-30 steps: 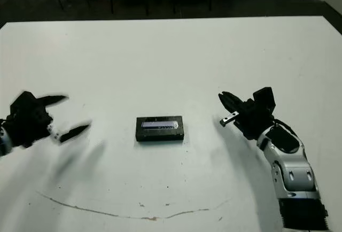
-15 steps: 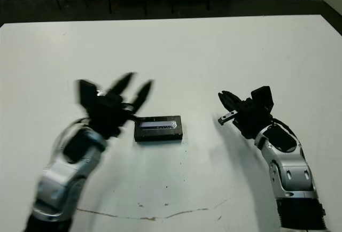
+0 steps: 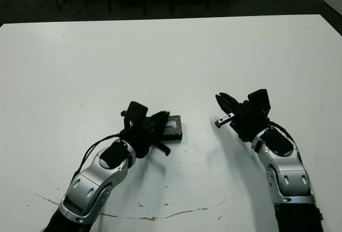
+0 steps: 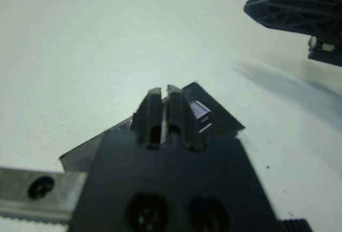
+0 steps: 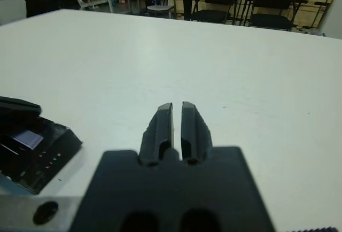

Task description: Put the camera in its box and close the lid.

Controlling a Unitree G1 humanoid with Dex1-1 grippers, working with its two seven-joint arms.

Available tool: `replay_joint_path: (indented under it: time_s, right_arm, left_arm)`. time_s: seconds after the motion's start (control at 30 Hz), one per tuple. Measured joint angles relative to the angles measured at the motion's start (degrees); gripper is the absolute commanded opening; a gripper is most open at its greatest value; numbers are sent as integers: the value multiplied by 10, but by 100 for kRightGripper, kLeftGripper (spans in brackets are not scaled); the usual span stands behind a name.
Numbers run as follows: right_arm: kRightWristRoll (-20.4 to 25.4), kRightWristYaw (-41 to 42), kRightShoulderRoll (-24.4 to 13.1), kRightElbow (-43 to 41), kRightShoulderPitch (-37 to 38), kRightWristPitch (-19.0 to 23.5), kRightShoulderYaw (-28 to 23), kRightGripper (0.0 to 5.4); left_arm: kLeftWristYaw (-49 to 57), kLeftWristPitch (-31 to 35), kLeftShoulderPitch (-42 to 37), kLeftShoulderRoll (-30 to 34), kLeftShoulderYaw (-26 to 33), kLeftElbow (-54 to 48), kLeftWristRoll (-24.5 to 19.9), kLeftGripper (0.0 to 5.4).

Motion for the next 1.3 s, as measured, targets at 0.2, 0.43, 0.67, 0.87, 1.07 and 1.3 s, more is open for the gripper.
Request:
replay_joint_path:
  time_s: [0.2,0.43,0.67,0.87,1.07,1.3]
  right_arm:
    - [-3,-4,0,-9,1,9,-1,0]
    - [13,2,0,-10,2,17,-8,0]
    - [24,2,0,-34,19,26,-11,0]
    - [23,-15,13,-68,50,17,-11,0]
    - [9,-42,30,-97,74,-6,-9,0]
    - [-30,-71,46,-116,94,-57,1,0]
  left_arm:
    - [10,3,6,-11,17,5,6,2]
    - [-7,15,6,-8,35,3,0,2]
    - [-50,-17,77,34,78,-65,-39,2]
    - [-83,-138,133,128,129,-137,-22,2]
    - [-83,-248,169,136,229,-187,-63,2]
    - [-66,-357,159,127,332,-128,-105,2]
